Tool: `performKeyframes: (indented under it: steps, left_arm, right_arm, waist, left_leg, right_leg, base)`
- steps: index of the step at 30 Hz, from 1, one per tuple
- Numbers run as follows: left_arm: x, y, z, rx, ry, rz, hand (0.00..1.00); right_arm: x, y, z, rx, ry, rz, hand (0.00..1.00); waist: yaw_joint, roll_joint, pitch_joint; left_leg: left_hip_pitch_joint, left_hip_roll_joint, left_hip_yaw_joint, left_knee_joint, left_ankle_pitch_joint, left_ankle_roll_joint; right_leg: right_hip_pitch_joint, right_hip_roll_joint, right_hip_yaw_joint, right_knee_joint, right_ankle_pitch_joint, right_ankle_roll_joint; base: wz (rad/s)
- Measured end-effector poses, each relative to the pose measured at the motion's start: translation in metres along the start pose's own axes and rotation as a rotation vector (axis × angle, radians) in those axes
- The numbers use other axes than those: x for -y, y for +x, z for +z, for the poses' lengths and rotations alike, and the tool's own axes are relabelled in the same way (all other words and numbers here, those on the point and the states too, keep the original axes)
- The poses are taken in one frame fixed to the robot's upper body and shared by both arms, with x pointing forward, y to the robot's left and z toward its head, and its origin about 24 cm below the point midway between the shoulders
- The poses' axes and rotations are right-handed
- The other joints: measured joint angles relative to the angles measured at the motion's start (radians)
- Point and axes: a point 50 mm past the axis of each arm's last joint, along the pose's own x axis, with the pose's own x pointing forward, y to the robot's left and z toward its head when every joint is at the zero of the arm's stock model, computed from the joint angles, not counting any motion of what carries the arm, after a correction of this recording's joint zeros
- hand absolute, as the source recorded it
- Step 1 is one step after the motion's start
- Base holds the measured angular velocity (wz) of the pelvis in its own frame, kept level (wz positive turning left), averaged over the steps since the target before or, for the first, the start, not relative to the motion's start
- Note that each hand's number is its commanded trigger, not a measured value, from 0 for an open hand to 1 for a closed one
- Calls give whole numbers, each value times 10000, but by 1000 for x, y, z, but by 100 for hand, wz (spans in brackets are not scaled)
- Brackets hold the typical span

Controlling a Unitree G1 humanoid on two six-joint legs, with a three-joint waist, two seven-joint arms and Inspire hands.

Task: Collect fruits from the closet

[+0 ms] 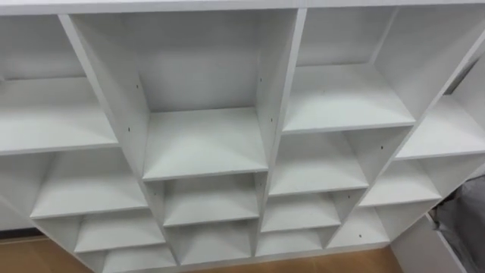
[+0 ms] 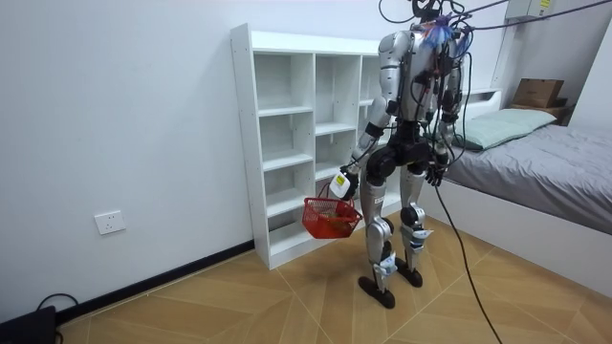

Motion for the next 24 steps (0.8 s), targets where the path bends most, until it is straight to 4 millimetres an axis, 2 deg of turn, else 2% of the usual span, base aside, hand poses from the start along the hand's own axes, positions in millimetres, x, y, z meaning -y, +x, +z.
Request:
performKeyframes:
  steps: [24]
  left_arm:
    - [-1,-1,-9,-531,68,163,100]
  right_arm:
    - [-1,1,5,-24,-145,-49,0]
  waist:
    - [-10,16,13]
  left_leg:
    - [-37,-91,-513,15,-19,-10]
  right_leg:
    - [311,-63,-442,-189,-91,37]
  base:
    - [6]
